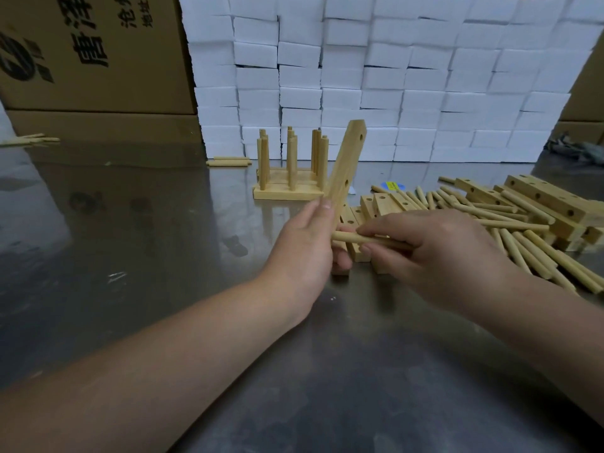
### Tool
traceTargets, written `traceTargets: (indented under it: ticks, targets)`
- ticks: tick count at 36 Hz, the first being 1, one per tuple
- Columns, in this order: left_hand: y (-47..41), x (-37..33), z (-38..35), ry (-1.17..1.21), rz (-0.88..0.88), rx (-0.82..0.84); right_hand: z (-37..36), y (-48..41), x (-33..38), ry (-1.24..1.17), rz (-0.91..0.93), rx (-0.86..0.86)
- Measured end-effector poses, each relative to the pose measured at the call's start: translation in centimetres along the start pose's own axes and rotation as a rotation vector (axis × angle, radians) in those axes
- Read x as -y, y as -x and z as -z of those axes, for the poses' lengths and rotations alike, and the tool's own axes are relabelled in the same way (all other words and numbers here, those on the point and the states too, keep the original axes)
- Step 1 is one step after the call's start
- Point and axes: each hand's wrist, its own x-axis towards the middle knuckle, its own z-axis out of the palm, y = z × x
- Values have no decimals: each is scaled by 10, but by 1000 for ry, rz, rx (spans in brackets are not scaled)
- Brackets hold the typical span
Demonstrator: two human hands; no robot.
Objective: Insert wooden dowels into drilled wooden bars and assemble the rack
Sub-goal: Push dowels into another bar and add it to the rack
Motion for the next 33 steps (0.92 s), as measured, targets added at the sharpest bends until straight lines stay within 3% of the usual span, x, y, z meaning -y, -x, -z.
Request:
traceTargets:
  ticks: [9, 23, 29, 33]
  targets:
    - [-2, 3, -3, -69, -79, -91, -4, 1, 1, -66, 10, 13]
    - [4, -2, -4, -234, -207, -67, -7, 1, 2, -465, -296, 77]
    - [0, 3, -2, -167, -159, -131, -4, -2, 0, -416, -355, 114]
    - [-8, 4, 3, -123, -98, -211, 7, -3, -27, -310, -485, -43]
